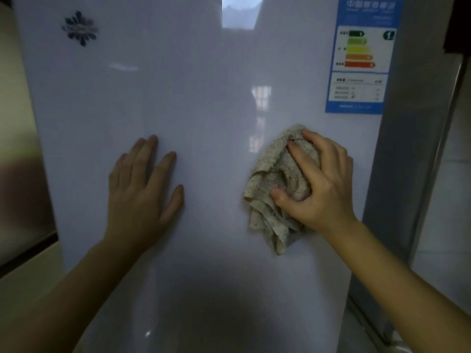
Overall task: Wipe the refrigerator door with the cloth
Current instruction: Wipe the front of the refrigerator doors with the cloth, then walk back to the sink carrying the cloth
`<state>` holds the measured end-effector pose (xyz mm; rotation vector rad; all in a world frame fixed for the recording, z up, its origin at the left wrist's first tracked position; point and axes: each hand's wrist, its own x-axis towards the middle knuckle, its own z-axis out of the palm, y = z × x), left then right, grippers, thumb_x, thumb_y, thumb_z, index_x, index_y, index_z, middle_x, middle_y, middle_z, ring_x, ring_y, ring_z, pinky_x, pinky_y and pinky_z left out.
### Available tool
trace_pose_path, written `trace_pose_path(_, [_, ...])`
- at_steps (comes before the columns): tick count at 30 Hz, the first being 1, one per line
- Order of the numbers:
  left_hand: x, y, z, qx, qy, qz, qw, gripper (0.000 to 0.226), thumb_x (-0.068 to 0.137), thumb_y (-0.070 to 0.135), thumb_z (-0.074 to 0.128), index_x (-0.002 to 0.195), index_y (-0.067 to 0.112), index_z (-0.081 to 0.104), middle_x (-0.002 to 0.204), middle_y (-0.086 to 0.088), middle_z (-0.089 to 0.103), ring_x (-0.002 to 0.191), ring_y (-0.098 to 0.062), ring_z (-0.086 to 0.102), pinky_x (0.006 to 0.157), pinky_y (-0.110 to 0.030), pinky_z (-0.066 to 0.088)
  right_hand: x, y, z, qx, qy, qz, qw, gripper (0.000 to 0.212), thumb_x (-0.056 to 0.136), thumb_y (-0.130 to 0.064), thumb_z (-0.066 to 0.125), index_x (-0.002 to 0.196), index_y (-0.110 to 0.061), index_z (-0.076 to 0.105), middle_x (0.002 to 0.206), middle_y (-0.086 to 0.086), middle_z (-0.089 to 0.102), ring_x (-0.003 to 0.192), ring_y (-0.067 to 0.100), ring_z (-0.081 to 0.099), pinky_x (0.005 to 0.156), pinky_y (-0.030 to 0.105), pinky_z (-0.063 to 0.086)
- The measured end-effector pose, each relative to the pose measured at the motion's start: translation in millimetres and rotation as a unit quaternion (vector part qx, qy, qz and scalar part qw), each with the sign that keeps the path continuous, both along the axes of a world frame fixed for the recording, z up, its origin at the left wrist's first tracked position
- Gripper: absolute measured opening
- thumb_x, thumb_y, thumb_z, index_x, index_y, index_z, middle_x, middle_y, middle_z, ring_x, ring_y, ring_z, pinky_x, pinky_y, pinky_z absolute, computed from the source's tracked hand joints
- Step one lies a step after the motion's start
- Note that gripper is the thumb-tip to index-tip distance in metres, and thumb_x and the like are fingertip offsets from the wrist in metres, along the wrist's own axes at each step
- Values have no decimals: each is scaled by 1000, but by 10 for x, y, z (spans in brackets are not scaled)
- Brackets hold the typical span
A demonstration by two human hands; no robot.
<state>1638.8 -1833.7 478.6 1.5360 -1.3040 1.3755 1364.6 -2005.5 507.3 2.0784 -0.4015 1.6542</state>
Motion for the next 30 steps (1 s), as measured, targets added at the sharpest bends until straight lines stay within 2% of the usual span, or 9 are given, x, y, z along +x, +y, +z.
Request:
trace_pose_path(4, [-72,70,-46,39,34,-8,999,59,99,42,46,147,7,48,162,-22,32,151,-41,30,119,-54,26,-86,102,-145,44,62,-38,996,91,75,-61,75,148,-13,50,158,14,37,140,34,36,111,46,33])
trace_pose_path(8, [-216,144,-296,79,67,-49,993,57,100,41,44,146,8,49,162,-20,33,151,-38,31,118,-51,28,-137,258,-363,95,39,-41,994,68,79,-39,77,140,-15,58,148,12,46,129,32,43,101,47,45])
trace_pose_path(12, [-476,172,-918,137,76,-113,981,52,100,37,46,142,7,55,159,-20,39,148,-38,37,115,-49,33,-239,468,-839,207,31,-27,977,52,77,-20,79,128,-17,66,133,4,53,118,27,55,88,41,53])
trace_pose_path(16, [-805,222,-1617,232,143,-211,939,50,100,38,44,140,11,57,153,-14,49,142,-32,44,112,-43,35,-413,793,-1503,377,-27,-34,925,43,77,-20,79,119,-26,70,120,-9,60,105,11,63,88,31,53])
trace_pose_path(19, [-1044,314,-2166,327,225,-282,874,47,101,41,41,137,17,59,142,-6,60,128,-25,54,105,-34,39,-677,1177,-2107,502,-85,-65,858,38,77,-25,82,113,-29,70,106,-14,65,90,-6,60,86,18,49])
trace_pose_path(21, [-1184,408,-2592,397,288,-310,815,47,100,45,38,131,20,64,130,0,67,117,-21,62,100,-28,43,-923,1552,-2571,590,-117,-106,792,33,79,-28,82,108,-36,67,95,-21,66,88,-14,60,81,6,46])
trace_pose_path(25, [-1440,672,-3542,548,386,-312,673,45,98,49,41,125,25,67,121,6,70,111,-16,66,93,-28,50,-1393,2570,-3540,700,-174,-230,653,27,80,-40,78,103,-36,65,98,-12,71,90,10,67,81,32,54])
trace_pose_path(27, [-1553,841,-3971,628,406,-302,592,35,101,44,47,129,30,62,124,11,66,116,-13,63,93,-29,50,-1561,3186,-3941,717,-223,-280,598,29,81,-37,79,106,-36,66,99,-13,71,91,11,67,79,28,52])
trace_pose_path(30, [-1744,1127,-4435,726,357,-308,501,36,102,40,48,135,30,59,127,12,63,117,-12,60,96,-31,49,-1680,4159,-4320,729,-287,-353,512,35,79,-37,79,109,-40,62,102,-14,69,92,11,66,81,31,51])
